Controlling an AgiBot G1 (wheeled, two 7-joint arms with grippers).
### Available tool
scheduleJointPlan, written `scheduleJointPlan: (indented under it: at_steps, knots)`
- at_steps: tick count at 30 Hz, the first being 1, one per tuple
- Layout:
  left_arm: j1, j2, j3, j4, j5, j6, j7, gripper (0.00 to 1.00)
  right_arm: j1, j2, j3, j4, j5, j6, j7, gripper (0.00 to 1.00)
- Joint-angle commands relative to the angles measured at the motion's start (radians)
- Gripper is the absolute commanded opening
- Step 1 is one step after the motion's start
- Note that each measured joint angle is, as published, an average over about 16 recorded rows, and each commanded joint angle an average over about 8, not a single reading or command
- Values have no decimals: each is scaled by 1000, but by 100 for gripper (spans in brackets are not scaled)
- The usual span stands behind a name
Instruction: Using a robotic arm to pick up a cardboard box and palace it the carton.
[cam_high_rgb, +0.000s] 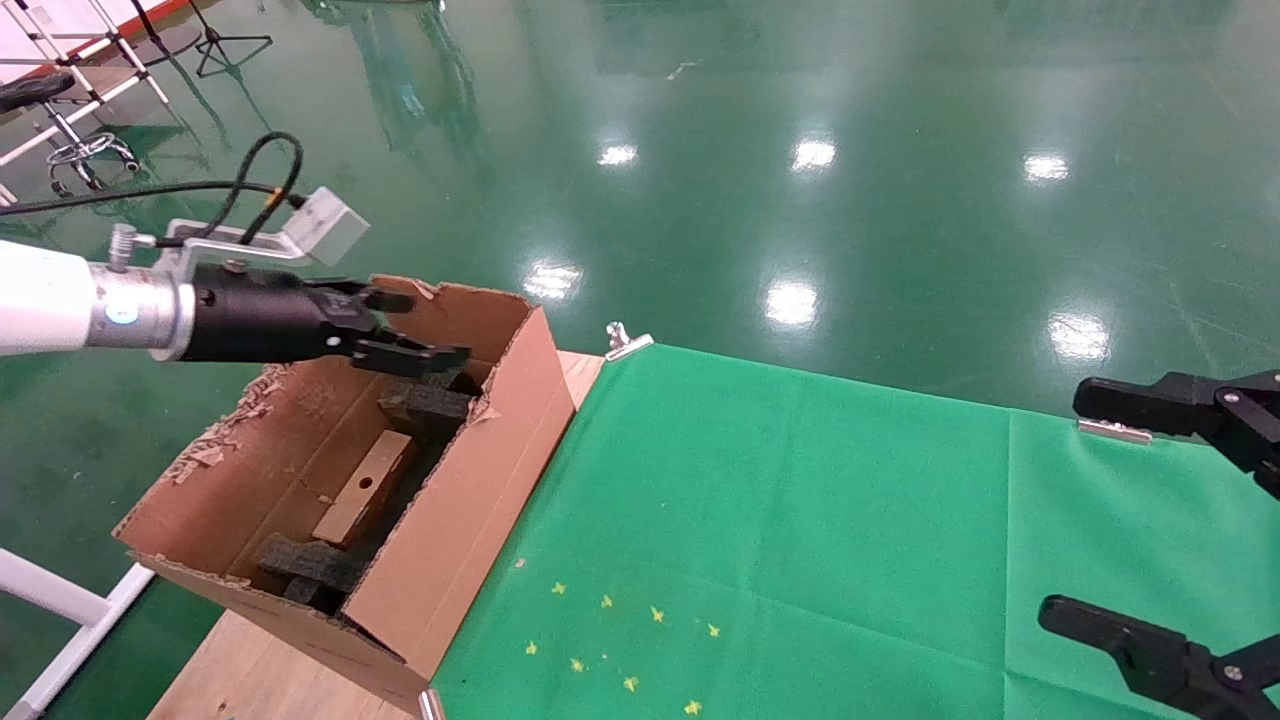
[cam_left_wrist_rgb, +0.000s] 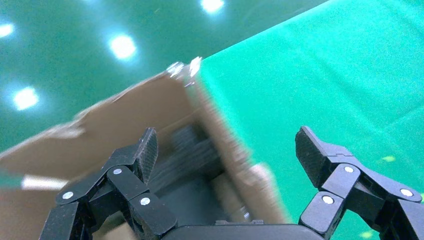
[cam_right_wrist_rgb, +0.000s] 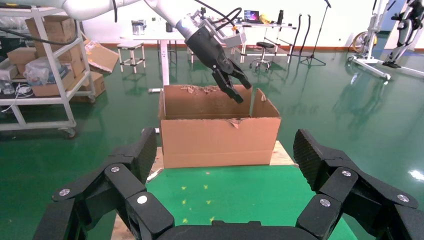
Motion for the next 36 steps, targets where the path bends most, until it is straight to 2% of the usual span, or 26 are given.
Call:
scheduleJointPlan:
  at_steps: [1, 36]
  knots:
    - [21, 1, -13, -24, -29, 8, 10, 100, 0, 0, 0, 0, 0, 0, 0, 100]
    - [402, 15, -256, -461, -576, 156, 200, 100, 0, 0, 0, 0, 0, 0, 0, 100]
